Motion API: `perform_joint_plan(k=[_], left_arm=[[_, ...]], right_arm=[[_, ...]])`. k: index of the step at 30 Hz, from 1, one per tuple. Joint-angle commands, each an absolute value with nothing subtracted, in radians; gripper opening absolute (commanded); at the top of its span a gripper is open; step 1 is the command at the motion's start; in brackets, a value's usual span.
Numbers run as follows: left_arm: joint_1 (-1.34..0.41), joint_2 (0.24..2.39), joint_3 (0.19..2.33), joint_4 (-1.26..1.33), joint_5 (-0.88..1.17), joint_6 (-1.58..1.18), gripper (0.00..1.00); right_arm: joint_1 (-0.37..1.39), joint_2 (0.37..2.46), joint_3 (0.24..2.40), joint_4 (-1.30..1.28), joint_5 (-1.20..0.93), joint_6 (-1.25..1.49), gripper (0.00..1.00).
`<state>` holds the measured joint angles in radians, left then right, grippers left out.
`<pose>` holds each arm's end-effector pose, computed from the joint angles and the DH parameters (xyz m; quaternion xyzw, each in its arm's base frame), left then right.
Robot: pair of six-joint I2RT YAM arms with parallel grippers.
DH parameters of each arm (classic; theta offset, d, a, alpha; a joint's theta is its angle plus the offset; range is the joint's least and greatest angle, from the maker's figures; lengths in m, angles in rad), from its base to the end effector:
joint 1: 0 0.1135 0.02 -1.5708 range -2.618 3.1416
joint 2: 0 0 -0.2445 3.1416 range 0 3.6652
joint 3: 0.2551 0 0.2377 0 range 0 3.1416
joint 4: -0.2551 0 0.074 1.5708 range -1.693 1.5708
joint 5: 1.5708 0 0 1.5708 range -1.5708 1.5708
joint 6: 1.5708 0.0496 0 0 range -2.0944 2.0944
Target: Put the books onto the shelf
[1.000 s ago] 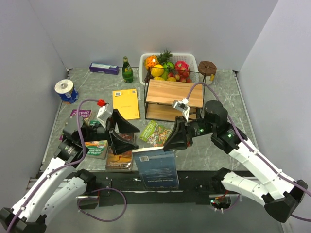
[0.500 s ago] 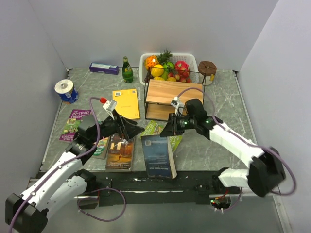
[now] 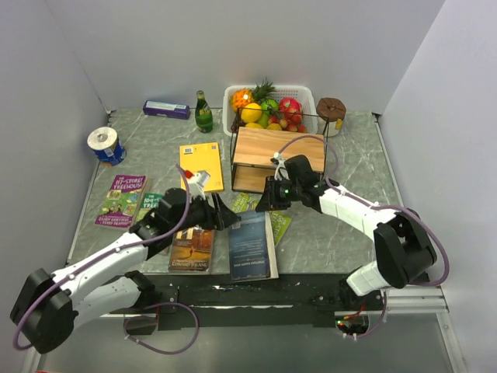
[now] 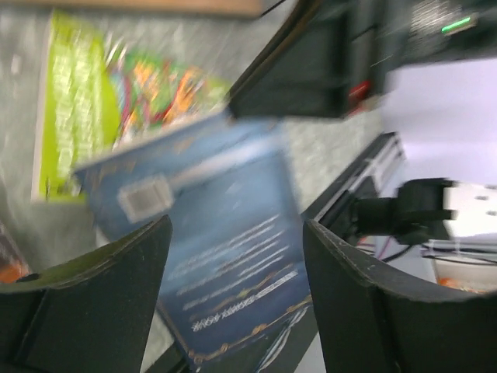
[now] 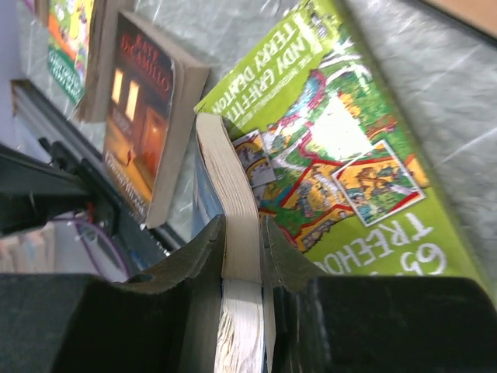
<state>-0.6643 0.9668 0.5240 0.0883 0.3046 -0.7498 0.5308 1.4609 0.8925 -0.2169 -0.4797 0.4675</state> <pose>0.1707 -0.1525 0.2283 0.0519 0.8142 -0.4615 0.3485 0.2495 0.1730 0.1998 -0.1193 0.8941 0.3707 0.2214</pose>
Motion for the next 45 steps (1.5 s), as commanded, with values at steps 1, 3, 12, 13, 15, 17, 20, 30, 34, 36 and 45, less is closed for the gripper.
perform_joint_plan(k=[1,3,12,13,15,17,20,30,34,36,45], left_arm=[[-0.718,0.977,0.485,0.118,0.158,-0.831,0.74],[-0.724,0.971,0.486,0.101,0.123,-0.833,0.74],[-0.756,1.028,0.485,0.066,0.060,-0.828,0.74],[-0.762,1.035,0.482,0.064,0.052,-0.831,0.75],[-0.779,1.060,0.479,0.058,0.019,-0.841,0.75],[-0.804,1.092,0.472,0.066,0.005,-0.844,0.75],[-0.850,1.144,0.483,0.057,0.005,-0.850,0.74],[-0.925,1.236,0.471,0.090,-0.077,-0.908,0.73],[-0.933,1.241,0.462,0.091,-0.086,-0.914,0.73],[-0.936,1.243,0.456,0.095,-0.087,-0.914,0.73],[-0.942,1.158,0.500,0.009,-0.159,-0.888,0.74]], right_arm=[[0.531,1.382,0.953,-0.199,-0.338,0.442,0.43],[0.532,1.339,0.934,-0.207,-0.275,0.445,0.50],[0.563,1.085,0.708,-0.244,-0.265,0.477,0.64],[0.572,1.050,0.669,-0.232,-0.299,0.489,0.69],[0.601,1.016,0.555,-0.167,-0.342,0.543,0.70],[0.614,0.982,0.482,-0.111,-0.400,0.595,0.70],[0.623,0.959,0.385,-0.039,-0.435,0.627,0.71],[0.635,1.095,0.279,0.170,-0.525,0.663,0.72],[0.650,1.186,0.262,0.232,-0.555,0.664,0.70],[0.660,1.210,0.244,0.265,-0.560,0.672,0.69],[0.707,0.986,0.221,0.203,-0.575,0.716,0.08]])
